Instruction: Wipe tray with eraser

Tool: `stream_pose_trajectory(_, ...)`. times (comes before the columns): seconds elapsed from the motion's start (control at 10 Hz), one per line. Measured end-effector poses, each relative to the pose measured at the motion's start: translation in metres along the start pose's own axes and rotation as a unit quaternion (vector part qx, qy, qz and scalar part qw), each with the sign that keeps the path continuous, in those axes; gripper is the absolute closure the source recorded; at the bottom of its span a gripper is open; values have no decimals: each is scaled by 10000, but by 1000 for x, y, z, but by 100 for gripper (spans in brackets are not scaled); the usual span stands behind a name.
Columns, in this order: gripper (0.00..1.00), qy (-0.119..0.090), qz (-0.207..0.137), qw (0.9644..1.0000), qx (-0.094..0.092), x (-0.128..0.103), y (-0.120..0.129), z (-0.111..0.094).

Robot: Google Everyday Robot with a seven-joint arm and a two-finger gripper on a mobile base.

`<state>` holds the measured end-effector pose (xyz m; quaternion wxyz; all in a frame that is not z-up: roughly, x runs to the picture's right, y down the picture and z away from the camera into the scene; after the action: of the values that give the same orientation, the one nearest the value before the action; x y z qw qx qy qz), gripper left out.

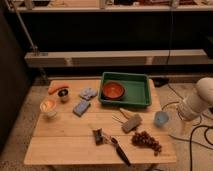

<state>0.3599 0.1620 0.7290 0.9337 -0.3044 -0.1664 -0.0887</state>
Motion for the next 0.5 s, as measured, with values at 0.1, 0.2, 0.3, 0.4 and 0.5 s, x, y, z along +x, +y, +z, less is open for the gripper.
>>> stream_pose_trajectory(0.1,20,-9,3,10000,-11,0,1,1)
stream_pose_trajectory(0.2,20,-6,2,10000,-6,0,0,1)
stream_pose_trajectory(0.3,20,-6,2,10000,-6,0,0,1)
stream_pose_trajectory(0.4,20,-6,4,10000,-6,0,1,1)
stream_pose_trajectory(0.5,20,-7,3,10000,-6,0,0,1)
